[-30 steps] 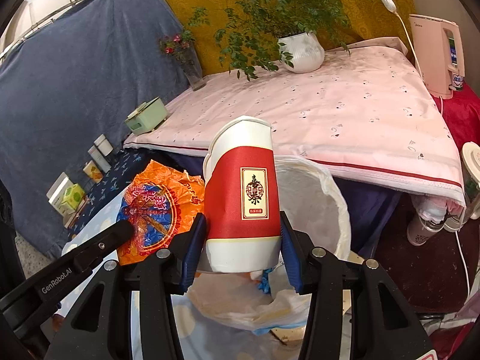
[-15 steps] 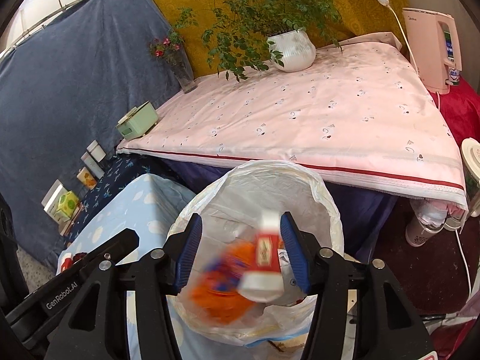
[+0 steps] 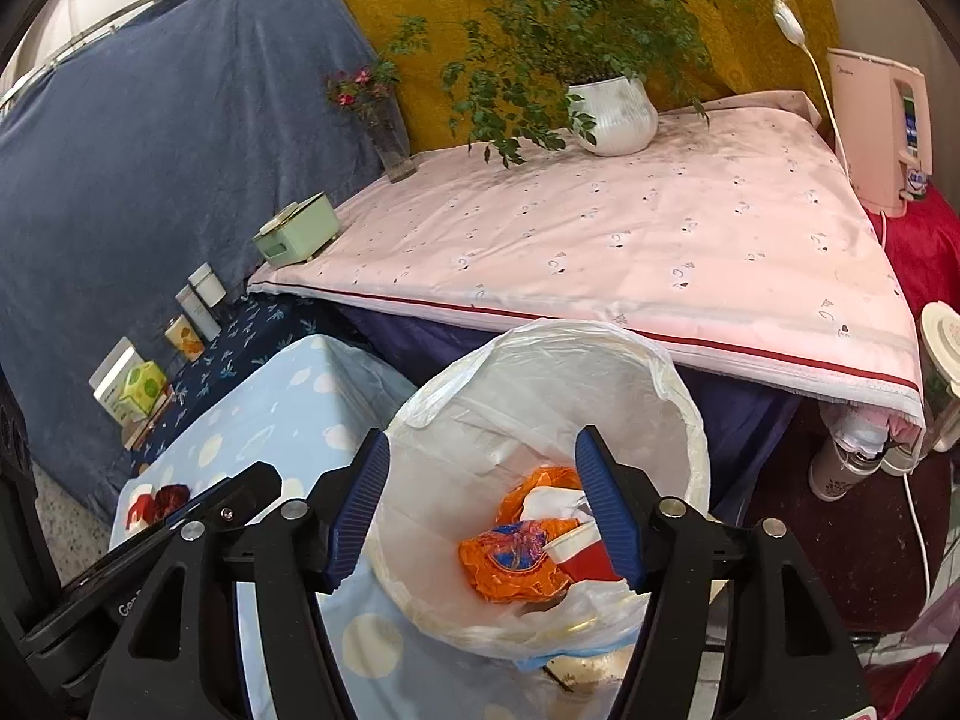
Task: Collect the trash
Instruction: 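Carry wrapper and cup over the bin and release both, then move both open tools back over the last cup and scrunchie, then grasp the red-white cup with the left tool while the right tool grasps the scrunchie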
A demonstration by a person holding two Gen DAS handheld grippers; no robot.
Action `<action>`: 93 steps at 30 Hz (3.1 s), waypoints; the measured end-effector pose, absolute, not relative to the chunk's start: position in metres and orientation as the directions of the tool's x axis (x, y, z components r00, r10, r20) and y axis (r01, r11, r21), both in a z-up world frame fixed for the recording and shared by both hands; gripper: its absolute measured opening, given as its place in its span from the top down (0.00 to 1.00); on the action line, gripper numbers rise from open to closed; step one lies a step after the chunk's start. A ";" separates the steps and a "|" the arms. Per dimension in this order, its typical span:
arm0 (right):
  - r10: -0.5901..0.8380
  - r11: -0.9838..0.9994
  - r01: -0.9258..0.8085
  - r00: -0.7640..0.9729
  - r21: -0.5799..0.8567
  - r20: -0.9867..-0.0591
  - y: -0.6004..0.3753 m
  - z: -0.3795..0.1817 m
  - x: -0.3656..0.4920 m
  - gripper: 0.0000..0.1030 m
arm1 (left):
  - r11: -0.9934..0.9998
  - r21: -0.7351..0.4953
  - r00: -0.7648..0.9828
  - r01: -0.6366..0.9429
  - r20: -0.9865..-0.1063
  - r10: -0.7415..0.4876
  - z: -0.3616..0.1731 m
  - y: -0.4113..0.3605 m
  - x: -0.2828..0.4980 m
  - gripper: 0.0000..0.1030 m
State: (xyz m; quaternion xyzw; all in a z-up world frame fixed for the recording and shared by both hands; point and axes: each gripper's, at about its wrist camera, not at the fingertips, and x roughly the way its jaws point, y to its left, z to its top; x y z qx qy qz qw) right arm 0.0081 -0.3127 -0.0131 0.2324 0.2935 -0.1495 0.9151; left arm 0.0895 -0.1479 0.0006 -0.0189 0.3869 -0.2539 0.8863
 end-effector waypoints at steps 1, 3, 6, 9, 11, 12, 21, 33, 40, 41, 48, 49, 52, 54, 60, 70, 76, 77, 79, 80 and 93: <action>-0.136 0.854 0.404 0.782 0.329 -0.608 -0.308 -0.012 0.009 0.38 | 0.875 -0.228 0.576 0.428 -0.677 -0.458 0.001 -0.144 0.089 0.63; -0.130 0.863 0.393 0.781 0.318 -0.611 -0.300 -0.009 0.011 0.38 | 0.884 -0.223 0.585 0.411 -0.679 -0.443 0.002 -0.134 0.089 0.63; -0.117 0.874 0.374 0.780 0.308 -0.614 -0.286 -0.007 0.013 0.37 | 0.896 -0.224 0.595 0.383 -0.683 -0.424 0.002 -0.118 0.089 0.63; -0.114 0.891 0.355 0.779 0.283 -0.617 -0.270 -0.005 0.017 0.35 | 0.912 -0.219 0.609 0.347 -0.686 -0.397 0.001 -0.101 0.089 0.63; -0.111 0.903 0.340 0.776 0.263 -0.621 -0.260 -0.005 0.020 0.34 | 0.921 -0.211 0.618 0.329 -0.689 -0.378 0.001 -0.090 0.090 0.62; -0.107 0.908 0.331 0.775 0.256 -0.623 -0.255 -0.005 0.022 0.34 | 0.924 -0.211 0.621 0.320 -0.690 -0.373 0.000 -0.085 0.090 0.62; -0.081 0.938 0.272 0.771 0.212 -0.631 -0.212 -0.002 0.034 0.28 | 0.947 -0.214 0.643 0.238 -0.696 -0.319 -0.003 -0.039 0.094 0.56; -0.033 0.969 0.183 0.763 0.167 -0.646 -0.154 0.000 0.059 0.23 | 0.973 -0.200 0.677 0.112 -0.702 -0.222 -0.006 0.026 0.102 0.40; 0.029 0.979 0.111 0.751 0.170 -0.660 -0.111 -0.003 0.082 0.23 | 0.985 -0.171 0.698 0.013 -0.704 -0.132 -0.009 0.078 0.113 0.25; 0.041 0.980 0.101 0.747 0.174 -0.663 -0.105 -0.004 0.086 0.23 | 0.986 -0.167 0.699 -0.002 -0.705 -0.118 -0.010 0.087 0.115 0.24; 0.120 0.981 0.020 0.722 0.195 -0.681 -0.058 -0.013 0.117 0.23 | 0.986 -0.130 0.694 -0.108 -0.720 -0.019 -0.018 0.144 0.138 0.24; 0.131 0.981 0.004 0.717 0.193 -0.685 -0.049 -0.015 0.123 0.23 | 0.984 -0.126 0.692 -0.124 -0.722 -0.005 -0.020 0.153 0.143 0.23; 0.153 0.981 -0.027 0.707 0.191 -0.691 -0.025 -0.021 0.139 0.23 | 0.979 -0.129 0.684 -0.160 -0.729 0.015 -0.023 0.176 0.156 0.23; 0.167 0.980 -0.043 0.699 0.193 -0.695 -0.011 -0.026 0.151 0.23 | 0.974 -0.134 0.678 -0.181 -0.734 0.025 -0.026 0.190 0.167 0.23; 0.208 0.974 -0.075 0.671 0.214 -0.712 0.025 -0.044 0.195 0.23 | 0.961 -0.160 0.657 -0.227 -0.753 0.030 -0.037 0.221 0.209 0.23; 0.216 0.972 -0.066 0.643 0.227 -0.735 0.060 -0.075 0.263 0.23 | 0.933 -0.237 0.608 -0.272 -0.794 -0.024 -0.073 0.247 0.269 0.24; 0.210 0.973 -0.057 0.610 0.222 -0.764 0.072 -0.099 0.294 0.32 | 0.914 -0.285 0.584 -0.290 -0.809 -0.066 -0.095 0.257 0.286 0.35; 0.213 0.973 -0.057 0.602 0.225 -0.769 0.073 -0.103 0.298 0.34 | 0.911 -0.296 0.584 -0.287 -0.808 -0.079 -0.098 0.258 0.288 0.38; 0.220 0.971 -0.053 0.585 0.234 -0.781 0.074 -0.111 0.305 0.40 | 0.908 -0.314 0.588 -0.278 -0.803 -0.097 -0.101 0.259 0.289 0.41; 0.227 0.969 -0.054 0.576 0.240 -0.785 0.075 -0.115 0.308 0.44 | 0.906 -0.325 0.593 -0.271 -0.798 -0.109 -0.102 0.258 0.289 0.43; 0.304 0.950 -0.118 0.559 0.289 -0.771 0.077 -0.116 0.291 0.85 | 0.871 -0.461 0.625 -0.168 -0.733 -0.268 -0.094 0.237 0.276 0.63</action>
